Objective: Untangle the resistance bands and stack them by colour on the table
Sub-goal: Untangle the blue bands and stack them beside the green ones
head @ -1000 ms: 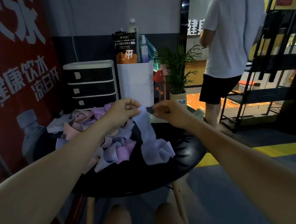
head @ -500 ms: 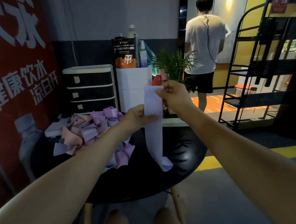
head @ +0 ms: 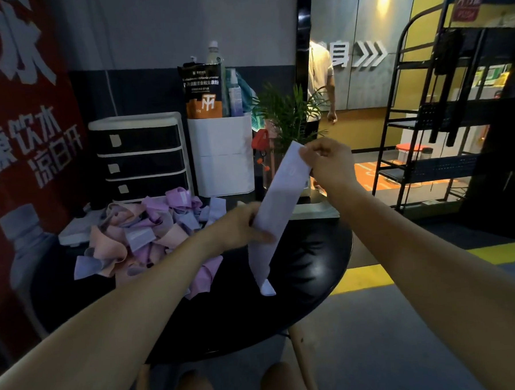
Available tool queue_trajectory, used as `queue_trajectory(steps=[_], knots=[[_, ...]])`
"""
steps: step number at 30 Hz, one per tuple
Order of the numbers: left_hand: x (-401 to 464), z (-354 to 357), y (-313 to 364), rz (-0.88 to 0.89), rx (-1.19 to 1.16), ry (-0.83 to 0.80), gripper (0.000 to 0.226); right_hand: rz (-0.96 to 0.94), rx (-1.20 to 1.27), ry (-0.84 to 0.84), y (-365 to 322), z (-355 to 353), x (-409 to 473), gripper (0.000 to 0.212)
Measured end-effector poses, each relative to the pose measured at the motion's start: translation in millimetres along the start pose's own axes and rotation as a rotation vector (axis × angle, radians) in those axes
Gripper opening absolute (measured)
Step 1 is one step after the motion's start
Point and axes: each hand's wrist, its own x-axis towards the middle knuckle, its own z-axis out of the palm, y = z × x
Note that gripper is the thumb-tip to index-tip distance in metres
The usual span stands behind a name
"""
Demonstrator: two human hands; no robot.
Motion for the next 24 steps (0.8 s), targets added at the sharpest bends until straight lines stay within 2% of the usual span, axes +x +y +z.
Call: queue_trajectory(steps=[4, 6, 10, 13, 19, 21, 24], knots=[[-3.6, 3.9, -22.7, -0.145, 0.131, -0.087, 0.012, 0.126, -0.019, 0.153, 19.2, -21.1, 9.2, 0.008], [-3.0, -0.7, -30.8, -0.226, 0.182, -0.071, 0.014, 0.204, -0.011, 0.213, 33.8, -30.6, 11.4, 0.007], [4.6, -13.5, -48.7, -0.362, 0.122, 0.089, 0.011, 0.330, -0.036, 0.290, 70.8, -41.1, 7.3, 0.005], [13.2, -19.7, -67.0, -0.415, -0.102, 0.290, 0.020, 0.435, -0.075, 0.273, 102.3, -43.8, -1.1, 0.006], [37.8, -9.3, -89.4, -0.345, -0.014, 0.592, 0.023, 0.503, -0.228, 0.153, 147.8, -40.9, -14.3, 0.017], [47.7, -2.6, -92.4, -0.319, 0.038, 0.618, 0.017, 0.497, -0.275, 0.146, 157.4, -37.3, -15.6, 0.026], [63.9, 2.6, -100.1, -0.277, 0.085, 0.625, 0.013, 0.491, -0.280, 0.161, 170.0, -32.3, -15.5, 0.015]])
